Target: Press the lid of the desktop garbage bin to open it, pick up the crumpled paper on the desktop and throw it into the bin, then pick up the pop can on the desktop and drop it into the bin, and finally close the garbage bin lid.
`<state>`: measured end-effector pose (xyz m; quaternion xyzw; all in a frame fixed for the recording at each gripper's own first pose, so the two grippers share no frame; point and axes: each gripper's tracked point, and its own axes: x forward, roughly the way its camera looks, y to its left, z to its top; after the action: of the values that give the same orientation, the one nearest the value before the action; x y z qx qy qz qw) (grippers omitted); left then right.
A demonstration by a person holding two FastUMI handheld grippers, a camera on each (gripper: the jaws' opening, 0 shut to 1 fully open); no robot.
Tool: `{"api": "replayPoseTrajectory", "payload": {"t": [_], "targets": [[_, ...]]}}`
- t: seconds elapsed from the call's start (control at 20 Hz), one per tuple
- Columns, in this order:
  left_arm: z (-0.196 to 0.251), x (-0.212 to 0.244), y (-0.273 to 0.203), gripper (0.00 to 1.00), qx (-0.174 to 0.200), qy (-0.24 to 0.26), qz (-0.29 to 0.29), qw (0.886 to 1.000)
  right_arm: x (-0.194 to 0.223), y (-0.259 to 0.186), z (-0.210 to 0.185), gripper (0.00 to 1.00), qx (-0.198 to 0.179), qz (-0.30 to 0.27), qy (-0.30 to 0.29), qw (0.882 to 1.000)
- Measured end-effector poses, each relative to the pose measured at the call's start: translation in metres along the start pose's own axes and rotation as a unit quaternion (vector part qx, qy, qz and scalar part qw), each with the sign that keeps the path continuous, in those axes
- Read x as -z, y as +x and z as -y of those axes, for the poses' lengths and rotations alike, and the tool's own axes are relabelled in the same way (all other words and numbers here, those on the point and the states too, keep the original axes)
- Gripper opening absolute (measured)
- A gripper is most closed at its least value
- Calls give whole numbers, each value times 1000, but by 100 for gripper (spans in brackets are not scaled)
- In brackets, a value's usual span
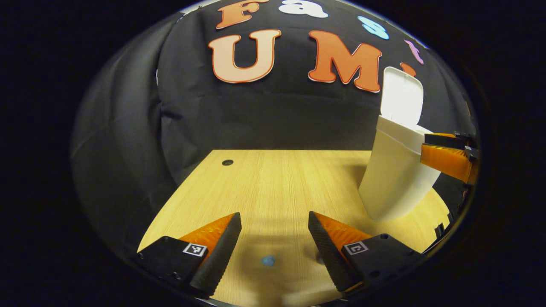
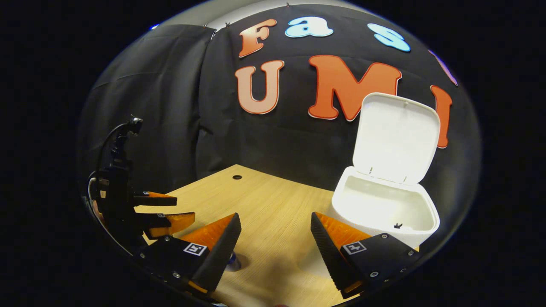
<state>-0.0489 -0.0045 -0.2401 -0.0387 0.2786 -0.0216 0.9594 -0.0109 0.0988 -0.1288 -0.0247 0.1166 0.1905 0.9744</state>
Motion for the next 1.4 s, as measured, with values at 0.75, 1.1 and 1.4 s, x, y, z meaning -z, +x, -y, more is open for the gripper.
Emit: {"api": "replayPoseTrajectory", "payload": {"t": [0.75,1.1,1.4], "targets": [[1,65,15,100,24,13,-93,995,87,26,-60,100,-96,-112,-9,989],[-4,93,22,100,16,7,-113,993,94,22,-66,100,-116,-144,-5,983],[-12,110,27,75,8,23,-136,990,96,15,-70,99,-125,-167,-11,978]]}}
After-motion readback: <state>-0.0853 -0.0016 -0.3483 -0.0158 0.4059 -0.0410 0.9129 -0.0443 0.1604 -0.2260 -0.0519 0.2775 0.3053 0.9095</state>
